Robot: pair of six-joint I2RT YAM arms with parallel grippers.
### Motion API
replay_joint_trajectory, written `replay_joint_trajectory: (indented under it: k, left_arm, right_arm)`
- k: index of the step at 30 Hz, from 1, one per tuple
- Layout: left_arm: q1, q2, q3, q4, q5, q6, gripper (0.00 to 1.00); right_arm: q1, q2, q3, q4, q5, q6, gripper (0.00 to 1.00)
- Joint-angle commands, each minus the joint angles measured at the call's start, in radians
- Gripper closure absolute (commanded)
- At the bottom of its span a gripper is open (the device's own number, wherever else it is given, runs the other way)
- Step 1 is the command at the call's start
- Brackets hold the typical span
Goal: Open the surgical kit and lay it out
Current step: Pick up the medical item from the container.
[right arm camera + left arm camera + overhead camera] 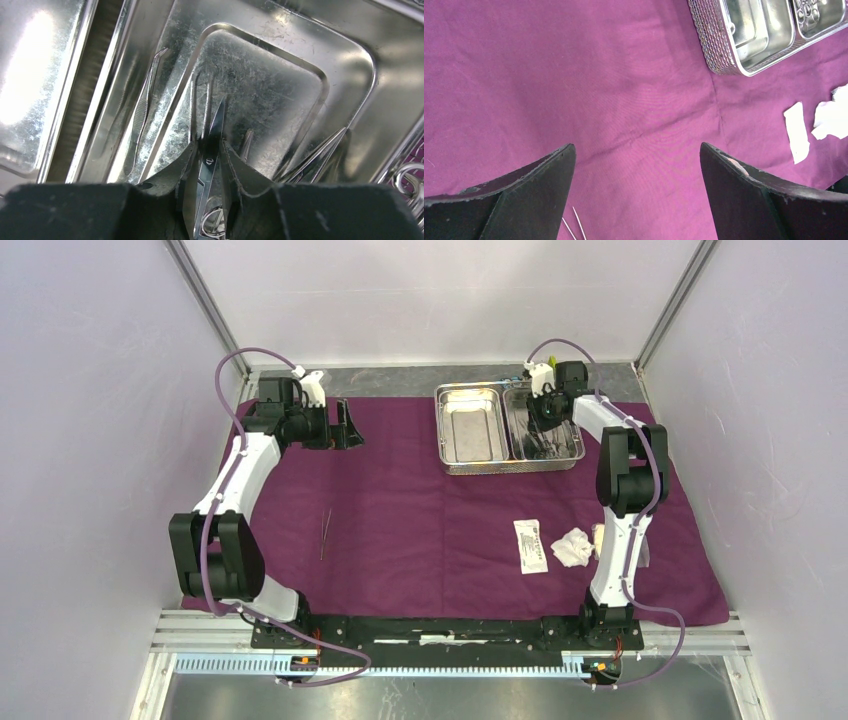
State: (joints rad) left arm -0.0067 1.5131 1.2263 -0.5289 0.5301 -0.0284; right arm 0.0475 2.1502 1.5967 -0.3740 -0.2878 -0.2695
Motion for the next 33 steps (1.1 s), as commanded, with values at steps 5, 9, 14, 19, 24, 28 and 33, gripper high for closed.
replay_joint_trajectory:
  k: [5, 9, 14, 19, 24, 28, 33]
  left_arm:
    - [-0.003, 0.004, 0.035, 0.007, 0.025, -0.034, 0.00]
    - [-0.003, 0.003, 0.036, -0.001, 0.022, -0.028, 0.00]
    - [-0.003, 0.009, 0.041, 0.000, 0.025, -0.029, 0.00]
    - [-0.003, 0.017, 0.047, -0.003, 0.031, -0.034, 0.00]
    - [-0.003, 0.024, 0.053, -0.002, 0.036, -0.038, 0.00]
    - [-0.003, 0.034, 0.056, -0.003, 0.040, -0.038, 0.00]
    - [-0.004, 0.049, 0.064, -0.012, 0.042, -0.037, 0.00]
  right_arm:
    - [-0.002, 0.004, 0.097, -0.021, -0.029, -0.019, 0.71]
    - [0.003, 0.035, 0.129, -0.037, -0.030, -0.024, 0.71]
    - [0.012, 0.051, 0.134, -0.037, -0.017, -0.036, 0.74]
    - [0.012, 0.053, 0.135, -0.039, -0.013, -0.042, 0.79]
    - [0.011, 0.039, 0.133, -0.037, -0.019, -0.042, 0.86]
    - [0.011, 0.025, 0.132, -0.033, -0.029, -0.039, 0.92]
    - [0.012, 0.014, 0.138, -0.037, -0.036, -0.036, 0.99]
